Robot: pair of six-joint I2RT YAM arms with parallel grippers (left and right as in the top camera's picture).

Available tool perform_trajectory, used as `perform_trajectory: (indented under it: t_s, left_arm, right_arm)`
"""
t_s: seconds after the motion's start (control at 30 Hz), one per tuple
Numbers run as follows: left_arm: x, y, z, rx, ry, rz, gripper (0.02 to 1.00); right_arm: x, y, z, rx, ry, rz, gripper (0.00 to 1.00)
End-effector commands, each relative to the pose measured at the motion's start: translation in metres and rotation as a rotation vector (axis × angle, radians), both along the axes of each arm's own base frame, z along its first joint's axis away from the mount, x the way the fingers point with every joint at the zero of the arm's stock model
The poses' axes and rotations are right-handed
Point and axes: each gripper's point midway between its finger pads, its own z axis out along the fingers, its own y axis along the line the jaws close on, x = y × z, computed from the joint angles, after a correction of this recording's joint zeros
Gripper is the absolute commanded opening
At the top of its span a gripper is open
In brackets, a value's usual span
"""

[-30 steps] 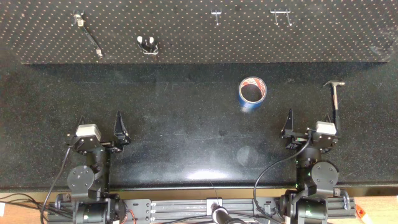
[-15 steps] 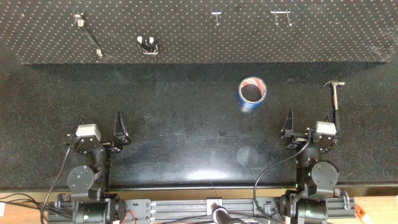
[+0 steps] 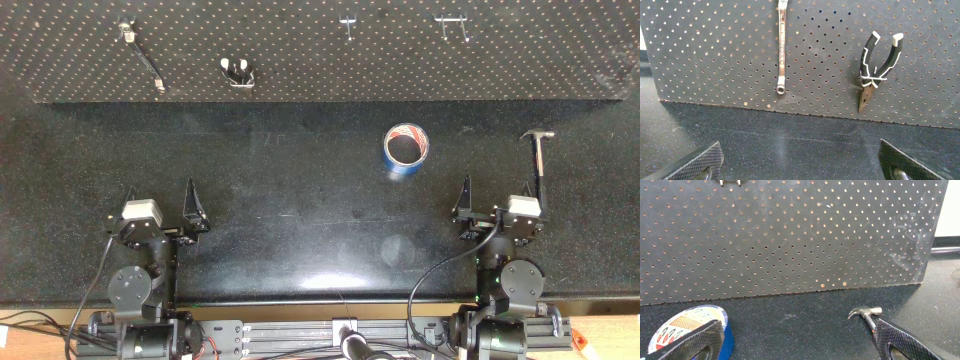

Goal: Place Tools Onto Pegboard

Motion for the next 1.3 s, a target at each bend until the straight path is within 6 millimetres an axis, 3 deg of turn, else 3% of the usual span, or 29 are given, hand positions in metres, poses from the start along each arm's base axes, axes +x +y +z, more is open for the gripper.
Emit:
perform_trajectory:
  t_s: [0.03,0.17,0.27,0.43,0.53,0.67,0.87,1.13,1.3]
  left_arm:
    - [0.0,-0.003,-0.001,-0.013,0.0,-0.014,0.996]
    - [0.0,-0.003,-0.001,-0.014,0.0,-0.014,0.996]
    - [0.0,-0.003,-0.001,-0.013,0.0,-0.014,0.996]
    - [0.0,-0.003,-0.001,-0.013,0.0,-0.014,0.996]
    - [0.0,-0.003,-0.001,-0.013,0.0,-0.014,0.996]
    - [0.0,-0.003,-0.001,-0.013,0.0,-0.014,0.996]
    - [0.0,-0.003,-0.001,-0.013,0.0,-0.014,0.996]
    - [0.0,-0.003,-0.001,-0.013,0.0,-0.014,0.996]
    - [0.0,-0.003,-0.001,-0.013,0.0,-0.014,0.996]
  right_arm:
    - [0.003,0.002,0.01,-0.007,-0.002,0.013,0.974]
    - [0.013,0.003,0.053,-0.004,0.016,0.022,0.974]
    - [0.034,0.007,0.082,0.002,0.066,0.046,0.974]
    - [0.065,0.026,0.103,0.072,0.152,0.107,0.974]
    - [0.079,0.044,0.087,0.098,0.266,0.156,0.974]
    - [0.098,0.089,0.05,0.127,0.47,0.257,0.974]
    - [0.103,0.139,0.006,0.136,0.645,0.381,0.974]
    - [0.092,0.148,-0.06,0.181,0.878,0.369,0.974]
    - [0.091,0.151,-0.066,0.153,0.896,0.387,0.974]
